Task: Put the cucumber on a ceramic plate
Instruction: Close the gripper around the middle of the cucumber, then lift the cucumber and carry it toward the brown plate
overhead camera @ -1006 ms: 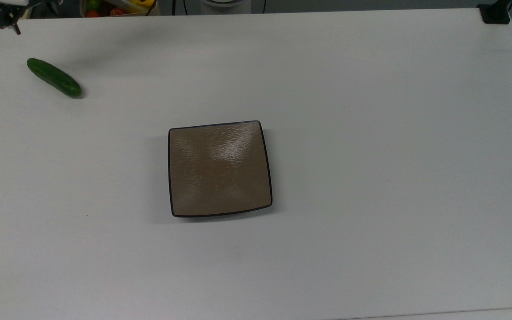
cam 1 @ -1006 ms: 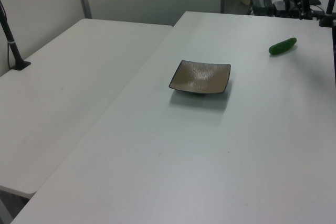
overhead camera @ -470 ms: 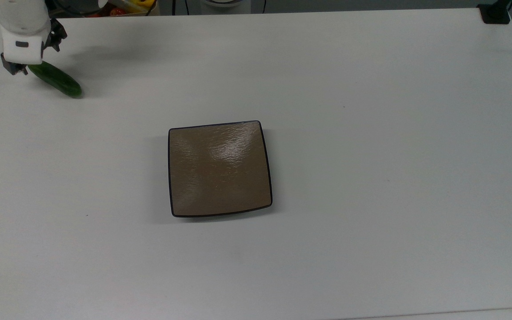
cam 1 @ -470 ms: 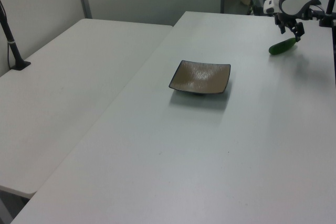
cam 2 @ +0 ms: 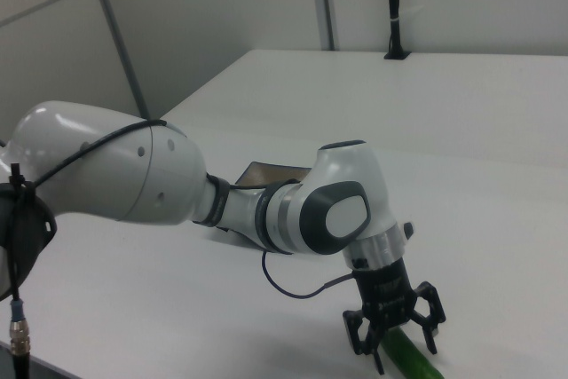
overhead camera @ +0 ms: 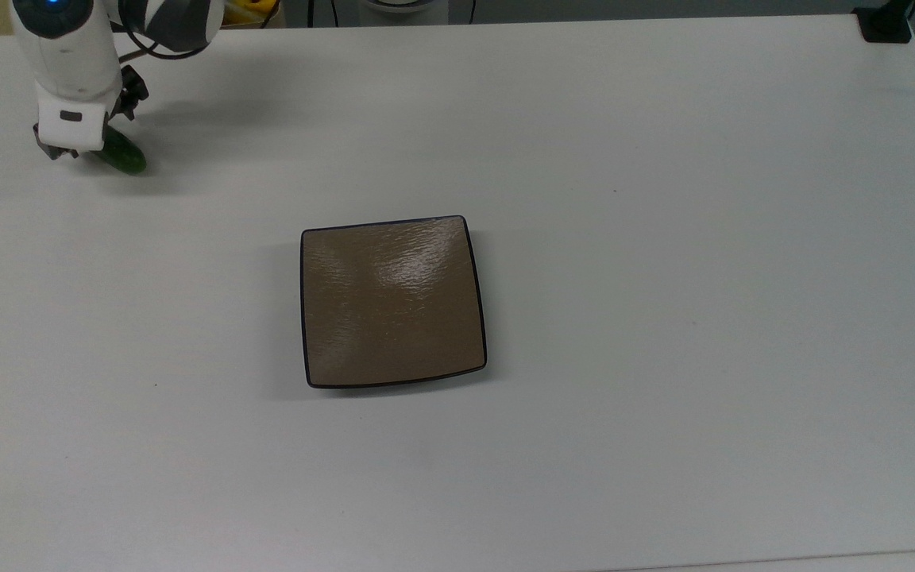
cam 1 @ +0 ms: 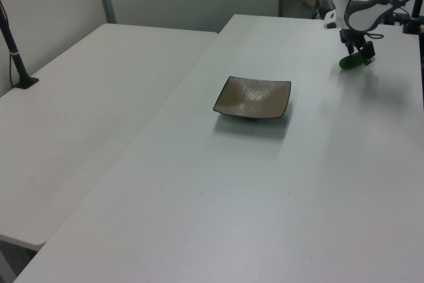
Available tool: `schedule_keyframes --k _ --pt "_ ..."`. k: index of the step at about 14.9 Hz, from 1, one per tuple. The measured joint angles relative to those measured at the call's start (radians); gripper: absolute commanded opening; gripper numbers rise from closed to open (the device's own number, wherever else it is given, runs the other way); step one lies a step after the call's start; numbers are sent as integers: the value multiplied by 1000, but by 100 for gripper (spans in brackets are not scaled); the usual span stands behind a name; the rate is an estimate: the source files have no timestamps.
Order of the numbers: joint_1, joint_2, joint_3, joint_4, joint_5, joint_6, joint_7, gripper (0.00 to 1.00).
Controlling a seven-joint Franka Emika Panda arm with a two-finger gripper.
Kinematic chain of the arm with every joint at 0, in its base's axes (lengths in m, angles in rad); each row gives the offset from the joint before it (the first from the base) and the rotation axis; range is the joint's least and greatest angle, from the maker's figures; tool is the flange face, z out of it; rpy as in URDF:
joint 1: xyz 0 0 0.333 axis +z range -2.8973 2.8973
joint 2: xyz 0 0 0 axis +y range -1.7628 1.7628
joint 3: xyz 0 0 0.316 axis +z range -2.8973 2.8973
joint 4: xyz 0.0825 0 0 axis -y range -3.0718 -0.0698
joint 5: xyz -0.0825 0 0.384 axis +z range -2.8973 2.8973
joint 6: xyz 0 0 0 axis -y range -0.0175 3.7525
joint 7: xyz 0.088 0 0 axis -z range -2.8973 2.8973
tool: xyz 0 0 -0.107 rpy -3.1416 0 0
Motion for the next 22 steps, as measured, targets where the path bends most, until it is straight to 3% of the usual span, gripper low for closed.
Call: schedule_keyframes --k 1,3,9,12,15,18,22 --pt "0 10 7 5 -12 0 18 27" --pt "0 24 13 16 -19 0 42 22" --pt "0 28 23 39 -19 -7 54 22" --pt "2 27 51 109 -17 -85 84 22" --pt "13 19 101 203 60 -150 163 22" --pt "132 10 108 321 172 -298 262 22" --pt "261 8 108 363 207 -412 421 22"
